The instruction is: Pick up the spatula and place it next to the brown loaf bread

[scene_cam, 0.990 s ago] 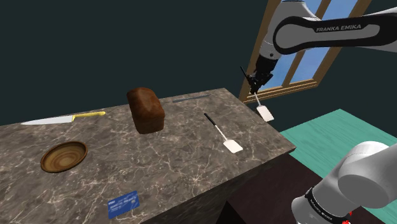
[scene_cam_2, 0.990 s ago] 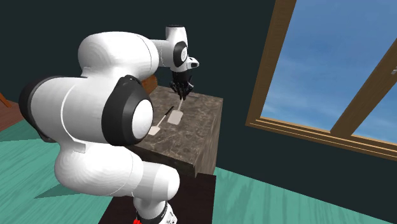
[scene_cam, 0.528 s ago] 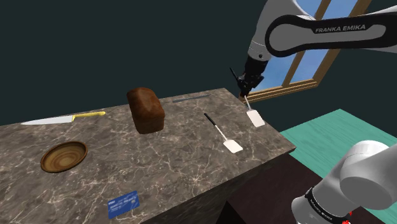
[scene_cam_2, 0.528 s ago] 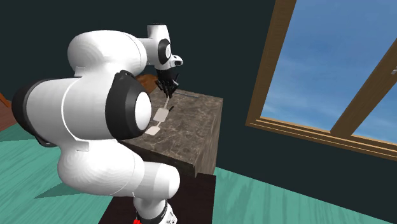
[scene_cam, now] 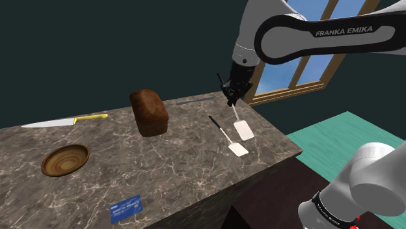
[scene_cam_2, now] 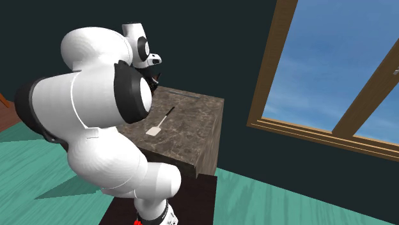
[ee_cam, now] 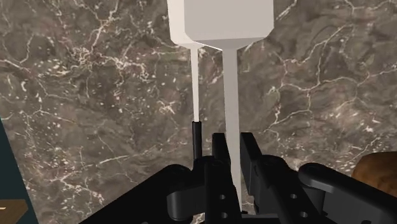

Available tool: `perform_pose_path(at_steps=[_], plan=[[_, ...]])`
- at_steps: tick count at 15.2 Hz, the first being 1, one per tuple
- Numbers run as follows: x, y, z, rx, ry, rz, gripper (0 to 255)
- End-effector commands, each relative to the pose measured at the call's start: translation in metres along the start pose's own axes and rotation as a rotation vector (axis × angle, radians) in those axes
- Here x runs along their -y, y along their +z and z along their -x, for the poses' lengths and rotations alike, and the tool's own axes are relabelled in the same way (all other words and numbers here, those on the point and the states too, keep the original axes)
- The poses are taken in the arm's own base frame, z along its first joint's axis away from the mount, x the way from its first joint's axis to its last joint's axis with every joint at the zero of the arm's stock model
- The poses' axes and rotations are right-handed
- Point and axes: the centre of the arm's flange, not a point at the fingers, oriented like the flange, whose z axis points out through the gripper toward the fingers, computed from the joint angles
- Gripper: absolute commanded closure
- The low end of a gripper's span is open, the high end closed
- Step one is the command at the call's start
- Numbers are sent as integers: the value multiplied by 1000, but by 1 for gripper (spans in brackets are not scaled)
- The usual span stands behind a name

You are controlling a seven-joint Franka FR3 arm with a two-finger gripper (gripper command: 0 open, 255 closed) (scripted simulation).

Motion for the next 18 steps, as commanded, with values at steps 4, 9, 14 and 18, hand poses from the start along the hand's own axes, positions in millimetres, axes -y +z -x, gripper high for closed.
perform_pose_path(at_steps=[4, 9, 14, 18], plan=[[64, -2, 14, 0, 2, 0, 255], [129, -3, 27, 0, 2, 0, 255], [194, -4, 39, 0, 2, 0, 255], [243, -5, 49, 0, 2, 0, 255]])
